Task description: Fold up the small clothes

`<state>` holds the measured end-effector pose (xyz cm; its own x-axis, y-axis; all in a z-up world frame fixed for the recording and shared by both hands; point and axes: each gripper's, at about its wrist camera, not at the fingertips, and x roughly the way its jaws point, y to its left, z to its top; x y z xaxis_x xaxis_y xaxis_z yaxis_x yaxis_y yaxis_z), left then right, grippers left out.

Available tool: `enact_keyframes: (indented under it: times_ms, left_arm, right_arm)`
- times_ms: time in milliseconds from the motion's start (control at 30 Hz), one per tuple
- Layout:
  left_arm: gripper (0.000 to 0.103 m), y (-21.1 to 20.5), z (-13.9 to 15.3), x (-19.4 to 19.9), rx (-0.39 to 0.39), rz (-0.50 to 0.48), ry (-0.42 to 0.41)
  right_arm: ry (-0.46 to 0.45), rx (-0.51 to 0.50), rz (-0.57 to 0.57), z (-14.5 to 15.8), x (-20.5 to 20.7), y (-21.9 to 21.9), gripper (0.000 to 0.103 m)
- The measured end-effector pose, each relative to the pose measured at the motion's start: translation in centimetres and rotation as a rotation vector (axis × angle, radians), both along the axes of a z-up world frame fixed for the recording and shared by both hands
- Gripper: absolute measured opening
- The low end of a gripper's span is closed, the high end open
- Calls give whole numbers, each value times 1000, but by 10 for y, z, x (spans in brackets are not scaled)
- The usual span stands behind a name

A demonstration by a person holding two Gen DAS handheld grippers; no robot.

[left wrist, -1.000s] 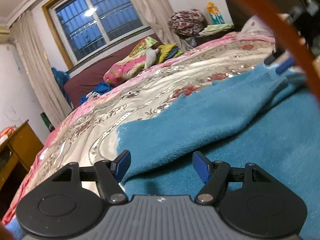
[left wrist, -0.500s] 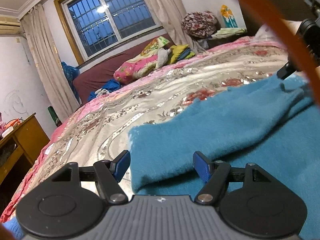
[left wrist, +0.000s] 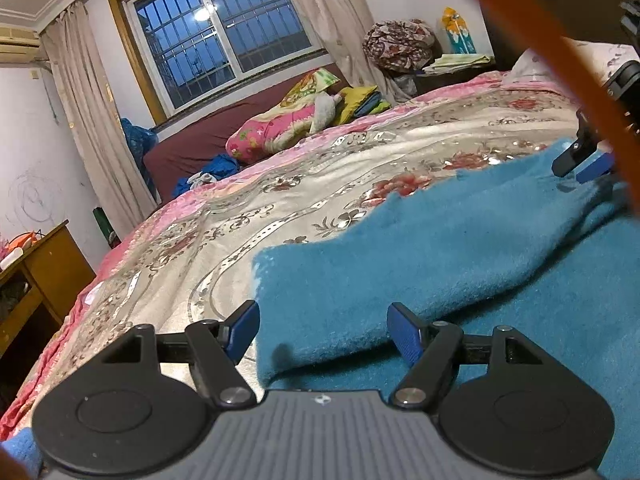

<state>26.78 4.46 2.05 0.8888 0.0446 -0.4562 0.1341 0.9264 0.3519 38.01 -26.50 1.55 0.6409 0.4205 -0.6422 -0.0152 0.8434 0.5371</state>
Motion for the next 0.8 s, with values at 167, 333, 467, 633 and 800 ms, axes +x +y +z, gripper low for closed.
enact_keyframes:
  times_ms: [167,333,467,633,800]
  left_arm:
    - [78,2,2,3,-10,11,1]
    - [78,0,4,3,15,-3,-11]
    - [79,1,7,6,5,5,-31]
    - [80,1,-13,14,35,18,48]
    - [80,3,-20,6,61,16,77]
  right_arm:
    - [-24,-72,9,-2,5,15,43]
    - [-36,-5,19,6,4,11,12]
    - [-119,-12,14,33,4,8,10]
    - [-59,-100,-26,23,20,6,10]
    - [-8,-144,-39,0,16,11,15]
